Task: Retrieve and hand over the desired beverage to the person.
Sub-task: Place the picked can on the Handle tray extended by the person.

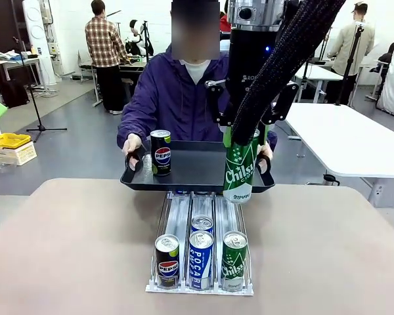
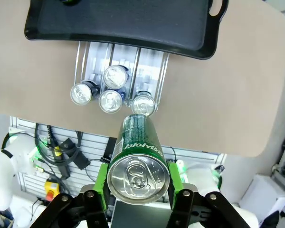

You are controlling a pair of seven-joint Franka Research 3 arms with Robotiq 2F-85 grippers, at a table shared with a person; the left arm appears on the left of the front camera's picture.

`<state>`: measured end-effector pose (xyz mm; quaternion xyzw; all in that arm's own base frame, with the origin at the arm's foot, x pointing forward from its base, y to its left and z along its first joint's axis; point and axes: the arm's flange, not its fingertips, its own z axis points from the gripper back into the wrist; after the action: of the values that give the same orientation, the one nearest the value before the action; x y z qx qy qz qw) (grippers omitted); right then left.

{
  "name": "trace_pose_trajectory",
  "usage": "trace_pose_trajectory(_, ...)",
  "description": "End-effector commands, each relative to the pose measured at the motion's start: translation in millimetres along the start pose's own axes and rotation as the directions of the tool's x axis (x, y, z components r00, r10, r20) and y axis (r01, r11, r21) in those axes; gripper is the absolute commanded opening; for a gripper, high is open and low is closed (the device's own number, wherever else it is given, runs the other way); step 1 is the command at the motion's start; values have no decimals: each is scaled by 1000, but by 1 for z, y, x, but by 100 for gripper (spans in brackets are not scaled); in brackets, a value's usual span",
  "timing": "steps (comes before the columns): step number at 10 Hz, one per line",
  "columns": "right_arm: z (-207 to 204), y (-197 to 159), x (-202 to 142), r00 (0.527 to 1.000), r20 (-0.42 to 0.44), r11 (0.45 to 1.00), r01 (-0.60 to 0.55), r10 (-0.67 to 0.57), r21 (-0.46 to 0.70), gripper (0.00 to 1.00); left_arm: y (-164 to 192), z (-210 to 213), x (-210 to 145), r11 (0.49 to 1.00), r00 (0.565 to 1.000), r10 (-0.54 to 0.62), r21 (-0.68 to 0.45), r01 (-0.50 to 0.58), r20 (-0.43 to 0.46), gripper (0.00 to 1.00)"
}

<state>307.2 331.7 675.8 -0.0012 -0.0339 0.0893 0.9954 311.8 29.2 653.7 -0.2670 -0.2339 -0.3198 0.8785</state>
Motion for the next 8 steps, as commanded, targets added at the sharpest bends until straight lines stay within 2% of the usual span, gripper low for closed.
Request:
trace_pose_trajectory(1, 0, -2, -2, 1000, 2, 1000, 8, -8, -1, 49, 1, 1, 0, 1000, 1000, -9, -14, 10, 11, 100)
trace_pose_trajectory(8, 0, -2, -2, 1000, 2, 1000, 8, -8, -1, 49, 1, 1, 0, 1000, 1000, -9, -14, 10, 11, 100)
